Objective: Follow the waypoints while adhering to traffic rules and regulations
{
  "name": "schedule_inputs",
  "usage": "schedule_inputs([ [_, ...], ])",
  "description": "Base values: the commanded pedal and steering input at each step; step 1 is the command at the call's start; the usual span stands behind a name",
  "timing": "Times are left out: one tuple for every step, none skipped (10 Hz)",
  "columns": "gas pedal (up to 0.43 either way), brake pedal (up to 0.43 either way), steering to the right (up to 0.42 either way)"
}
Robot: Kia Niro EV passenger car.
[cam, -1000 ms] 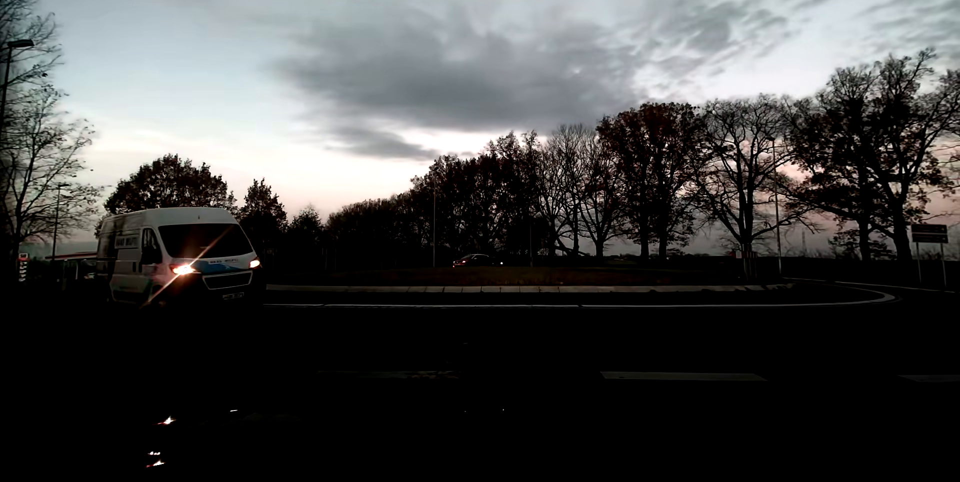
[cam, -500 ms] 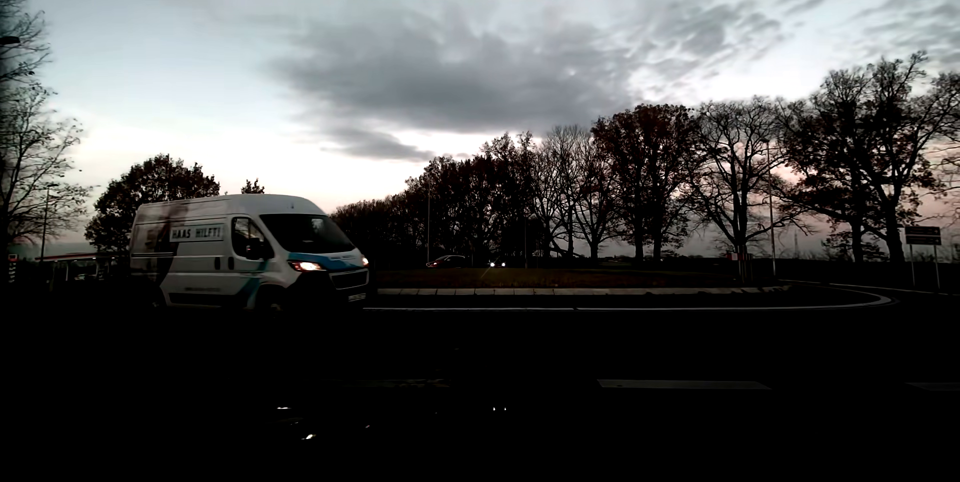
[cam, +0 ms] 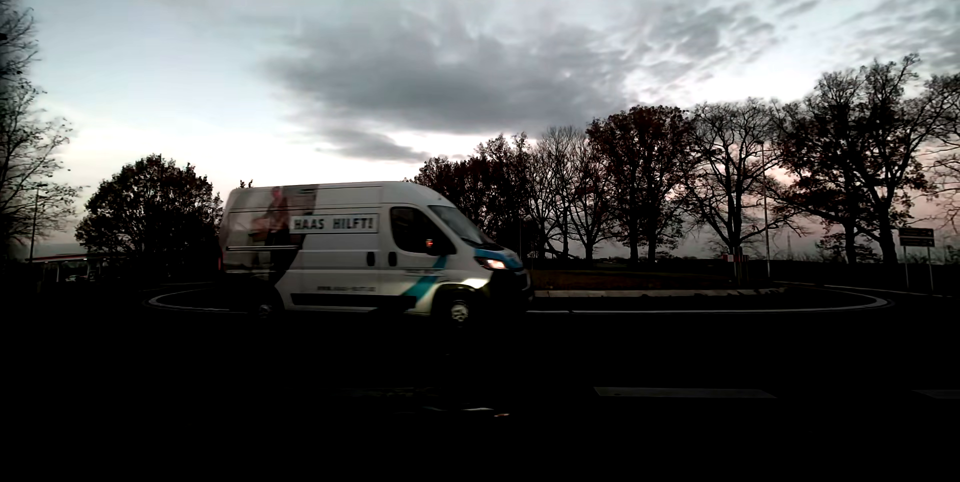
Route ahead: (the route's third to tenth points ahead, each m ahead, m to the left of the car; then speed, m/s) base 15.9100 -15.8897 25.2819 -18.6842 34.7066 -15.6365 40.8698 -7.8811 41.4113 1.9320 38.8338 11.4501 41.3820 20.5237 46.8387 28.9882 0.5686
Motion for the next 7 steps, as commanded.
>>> schedule_inputs([
  [0.13,0.0,0.241],
  [0.138,0.0,0.245],
  [0.15,0.0,0.251],
  [0.177,0.0,0.256],
  [0.197,0.0,0.26],
  [0.209,0.0,0.265],
  [0.228,0.0,0.272],
])
